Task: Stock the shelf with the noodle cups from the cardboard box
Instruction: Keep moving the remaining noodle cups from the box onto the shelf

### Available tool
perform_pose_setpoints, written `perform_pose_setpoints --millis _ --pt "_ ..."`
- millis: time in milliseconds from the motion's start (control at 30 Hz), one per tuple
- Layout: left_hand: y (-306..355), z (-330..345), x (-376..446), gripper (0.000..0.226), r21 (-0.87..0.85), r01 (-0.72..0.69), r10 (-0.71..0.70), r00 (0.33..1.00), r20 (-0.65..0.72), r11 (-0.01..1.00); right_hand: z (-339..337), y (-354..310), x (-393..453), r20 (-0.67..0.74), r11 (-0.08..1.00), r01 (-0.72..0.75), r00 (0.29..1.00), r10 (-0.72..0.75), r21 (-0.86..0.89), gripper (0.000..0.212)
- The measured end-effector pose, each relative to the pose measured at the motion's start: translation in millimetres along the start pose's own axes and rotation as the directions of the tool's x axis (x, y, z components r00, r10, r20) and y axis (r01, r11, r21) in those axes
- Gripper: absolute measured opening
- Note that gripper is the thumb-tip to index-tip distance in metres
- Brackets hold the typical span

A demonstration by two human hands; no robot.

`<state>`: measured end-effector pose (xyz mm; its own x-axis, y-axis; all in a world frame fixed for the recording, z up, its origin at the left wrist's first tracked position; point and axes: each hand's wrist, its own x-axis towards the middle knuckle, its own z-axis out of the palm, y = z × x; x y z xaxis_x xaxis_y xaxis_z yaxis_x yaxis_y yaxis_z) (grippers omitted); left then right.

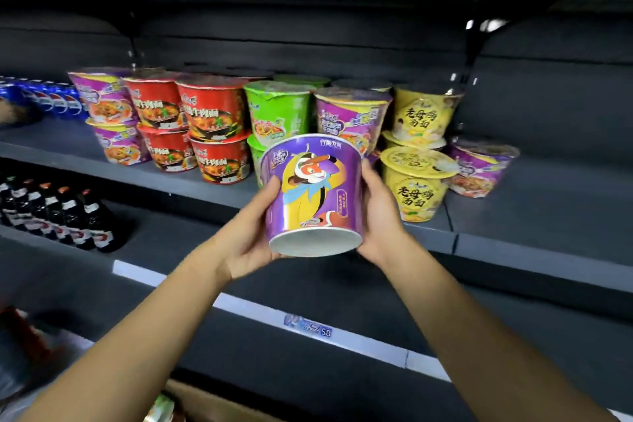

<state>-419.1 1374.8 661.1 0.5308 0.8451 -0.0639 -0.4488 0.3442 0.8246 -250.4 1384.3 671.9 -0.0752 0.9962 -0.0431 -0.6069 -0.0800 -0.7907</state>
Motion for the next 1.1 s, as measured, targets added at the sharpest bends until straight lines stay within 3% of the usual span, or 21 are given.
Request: perform_pose_setpoints --millis 200,367,533,700,900,1033,1100 --pt "13 74 36 0.102 0.113 -0.164 0.155 0.984 0.083 0.980 -28 -79 -18 -0.111 0.918 0.347 0.921 -0.372 -0.193 0.020" --pt "10 139 75 0.066 0.261 -0.277 0.273 0.961 0.050 0.925 -60 -142 -37 -0.058 0.750 0.459 0.834 -0.548 -0.476 0.012" --pt "-3 189 128 0.054 0.329 -0.351 0.358 0.933 0.040 0.877 -92 -190 -37 -0.076 0.695 0.438 0.814 -0.576 -0.570 0.034" --pt "-14 220 176 0.033 0.391 -0.432 0.427 0.898 0.105 0.812 -130 -224 -22 -0.136 0.707 0.391 0.815 -0.564 -0.589 0.046" --pt "-23 235 218 0.044 0.487 -0.455 0.497 0.866 0.049 0.745 -165 -250 2 -0.106 0.755 0.373 0.859 -0.501 -0.540 0.053" --pt "-28 237 239 0.034 0.515 -0.449 0.513 0.858 0.021 0.730 -183 -259 17 -0.047 0.799 0.344 0.906 -0.420 -0.494 0.075" --pt "-29 238 246 0.031 0.526 -0.455 0.529 0.848 0.012 0.718 -192 -261 24 -0.017 0.811 0.332 0.922 -0.387 -0.483 0.076"
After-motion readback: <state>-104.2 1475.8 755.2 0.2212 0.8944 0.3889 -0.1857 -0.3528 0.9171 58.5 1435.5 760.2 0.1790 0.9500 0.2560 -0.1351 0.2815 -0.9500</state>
